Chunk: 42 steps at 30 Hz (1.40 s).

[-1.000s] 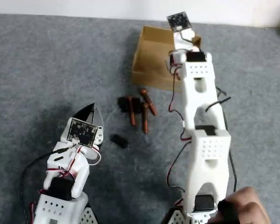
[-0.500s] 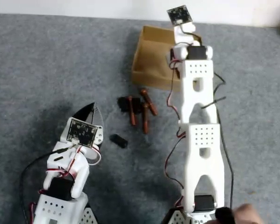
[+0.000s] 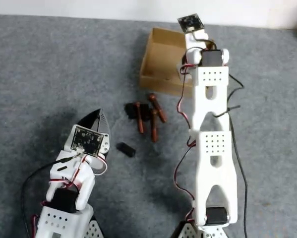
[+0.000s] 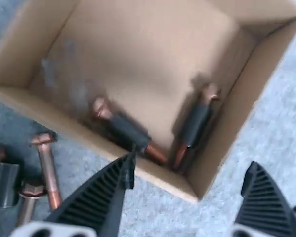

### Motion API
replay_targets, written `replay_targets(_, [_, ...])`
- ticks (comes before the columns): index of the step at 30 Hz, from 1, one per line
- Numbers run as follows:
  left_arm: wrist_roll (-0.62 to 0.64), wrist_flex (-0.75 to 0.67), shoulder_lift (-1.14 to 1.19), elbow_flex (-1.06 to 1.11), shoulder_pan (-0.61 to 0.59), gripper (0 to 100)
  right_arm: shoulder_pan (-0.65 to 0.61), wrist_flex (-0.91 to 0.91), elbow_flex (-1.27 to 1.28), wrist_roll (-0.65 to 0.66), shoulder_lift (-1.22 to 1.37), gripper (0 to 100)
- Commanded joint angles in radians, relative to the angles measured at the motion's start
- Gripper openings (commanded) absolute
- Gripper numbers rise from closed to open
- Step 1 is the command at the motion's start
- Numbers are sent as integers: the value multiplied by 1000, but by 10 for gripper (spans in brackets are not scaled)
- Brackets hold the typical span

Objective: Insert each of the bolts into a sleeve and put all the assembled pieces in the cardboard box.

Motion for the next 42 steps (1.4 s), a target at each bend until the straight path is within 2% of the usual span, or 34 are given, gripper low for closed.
replay_targets(1, [-5,-26,1,21,16,7,-10,25,-136,3,-136,308])
replay_targets(9, [-5,-28,1,21,16,7,-61,28,-131,-44,-394,308])
replay_targets(12, [-5,-28,1,21,16,7,-76,28,-39,-77,-522,307])
replay_targets(18, [-5,-28,1,21,16,7,-147,27,446,-135,-866,307])
replay_targets(25, [-3,-26,1,21,16,7,-367,-1,1234,-138,-1313,307])
replay_targets(28, [-3,-25,1,21,16,7,-433,-99,1572,-138,-1475,307])
replay_targets(34, [0,-25,1,21,18,7,-438,-473,2170,-132,-1719,307])
replay_targets(38, [0,-25,1,21,18,7,-440,-707,2454,-138,-1758,307])
replay_targets(42, [0,-25,1,21,18,7,-438,-901,2582,-184,-1710,307])
